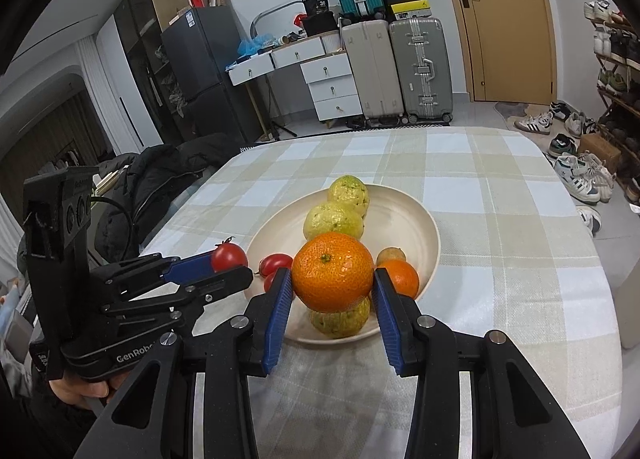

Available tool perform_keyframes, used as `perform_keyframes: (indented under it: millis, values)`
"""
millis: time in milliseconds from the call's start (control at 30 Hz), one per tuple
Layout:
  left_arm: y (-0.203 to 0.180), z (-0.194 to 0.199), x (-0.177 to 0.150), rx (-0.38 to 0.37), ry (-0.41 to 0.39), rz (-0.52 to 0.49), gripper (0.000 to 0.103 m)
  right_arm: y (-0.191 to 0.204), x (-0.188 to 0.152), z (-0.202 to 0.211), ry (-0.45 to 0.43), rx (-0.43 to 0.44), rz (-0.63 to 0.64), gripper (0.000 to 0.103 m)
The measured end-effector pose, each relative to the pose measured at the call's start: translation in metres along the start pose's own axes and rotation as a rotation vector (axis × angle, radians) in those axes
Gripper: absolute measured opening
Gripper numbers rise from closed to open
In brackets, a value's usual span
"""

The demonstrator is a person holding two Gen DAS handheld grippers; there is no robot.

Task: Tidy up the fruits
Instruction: 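Carry the tomato and orange over the plate with both grippers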

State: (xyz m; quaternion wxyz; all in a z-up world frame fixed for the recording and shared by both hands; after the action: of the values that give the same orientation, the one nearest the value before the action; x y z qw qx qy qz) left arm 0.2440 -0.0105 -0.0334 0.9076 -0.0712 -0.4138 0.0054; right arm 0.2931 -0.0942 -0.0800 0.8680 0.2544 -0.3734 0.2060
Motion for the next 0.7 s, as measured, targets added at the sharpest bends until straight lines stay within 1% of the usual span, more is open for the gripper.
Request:
perform_keyframes:
  millis: [433,700]
  values:
    - [-0.002,-0.03,0.002,0.0,0.018,-0.005,0.028,-0.006,0.006,-0.033,0.03,-0.033,-0.008,0.042]
    - [-0.005,-0.042,0.004,-0.002,0.024,-0.012,0.028,-0.008,0.011,-0.042,0.034,-0.049,-0.001,0.042]
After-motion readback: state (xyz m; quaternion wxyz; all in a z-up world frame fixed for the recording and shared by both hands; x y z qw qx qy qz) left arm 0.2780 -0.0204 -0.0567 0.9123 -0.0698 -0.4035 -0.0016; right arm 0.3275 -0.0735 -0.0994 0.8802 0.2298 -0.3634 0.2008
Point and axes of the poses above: each gripper's, at about its wrist camera, not at the fingertips, and z roughly against the way its jaws point, y to its left, x to its top, the point moved 7 cm from there along -z, roughly the way its jaws point, and after that the axes turned 1 degree about -y, right-handed, at the moved point
